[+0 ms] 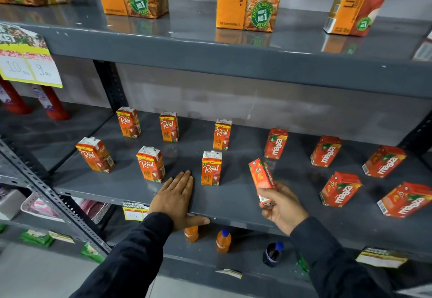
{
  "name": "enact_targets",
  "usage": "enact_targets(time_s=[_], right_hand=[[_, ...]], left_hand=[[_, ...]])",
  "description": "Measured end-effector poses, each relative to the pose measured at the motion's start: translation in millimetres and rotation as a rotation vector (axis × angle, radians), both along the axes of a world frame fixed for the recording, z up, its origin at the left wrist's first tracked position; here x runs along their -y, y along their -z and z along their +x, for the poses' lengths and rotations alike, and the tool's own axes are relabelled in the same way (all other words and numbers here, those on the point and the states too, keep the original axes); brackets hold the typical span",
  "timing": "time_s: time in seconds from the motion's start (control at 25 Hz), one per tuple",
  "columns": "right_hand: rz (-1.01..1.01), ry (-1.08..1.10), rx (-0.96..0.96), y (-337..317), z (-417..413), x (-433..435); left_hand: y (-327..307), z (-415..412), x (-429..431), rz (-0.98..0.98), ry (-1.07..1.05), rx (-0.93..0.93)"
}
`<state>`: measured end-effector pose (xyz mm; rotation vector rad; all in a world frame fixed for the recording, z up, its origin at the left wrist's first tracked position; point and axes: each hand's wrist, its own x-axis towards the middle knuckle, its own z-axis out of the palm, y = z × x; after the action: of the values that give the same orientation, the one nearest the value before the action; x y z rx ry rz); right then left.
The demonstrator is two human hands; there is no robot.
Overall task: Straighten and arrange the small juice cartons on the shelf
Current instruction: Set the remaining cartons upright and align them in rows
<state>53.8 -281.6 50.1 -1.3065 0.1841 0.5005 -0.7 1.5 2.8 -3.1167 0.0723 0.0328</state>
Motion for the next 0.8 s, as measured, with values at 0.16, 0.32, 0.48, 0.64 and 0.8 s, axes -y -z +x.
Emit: enact_targets(time_s=[0.16, 0.32, 0.48, 0.64, 0.8], right_hand=[[0.160, 0.094, 0.000, 2.5, -6.0, 7.6], [0.077, 0.073, 0.223, 7.5, -0.5, 20.6], [-0.234, 0.036, 0.358, 11.8, 17.1, 36.0], [-0.494, -0.052, 0.442, 17.2, 32.0, 40.5], [-0.757, -0.124, 0.545, 23.9, 41.3, 43.9]], left_hand=[[1.7, -2.3, -3.7, 0.004, -0.017, 0.005], [0.2, -1.8, -3.2, 0.014, -0.023, -0.006], [-2.3, -2.3, -1.7, 0.029, -0.022, -0.016], [-3.8, -3.0, 0.0, 0.038, -0.022, -0.022], [-5.7, -2.3, 1.0, 0.044, -0.027, -0.044]])
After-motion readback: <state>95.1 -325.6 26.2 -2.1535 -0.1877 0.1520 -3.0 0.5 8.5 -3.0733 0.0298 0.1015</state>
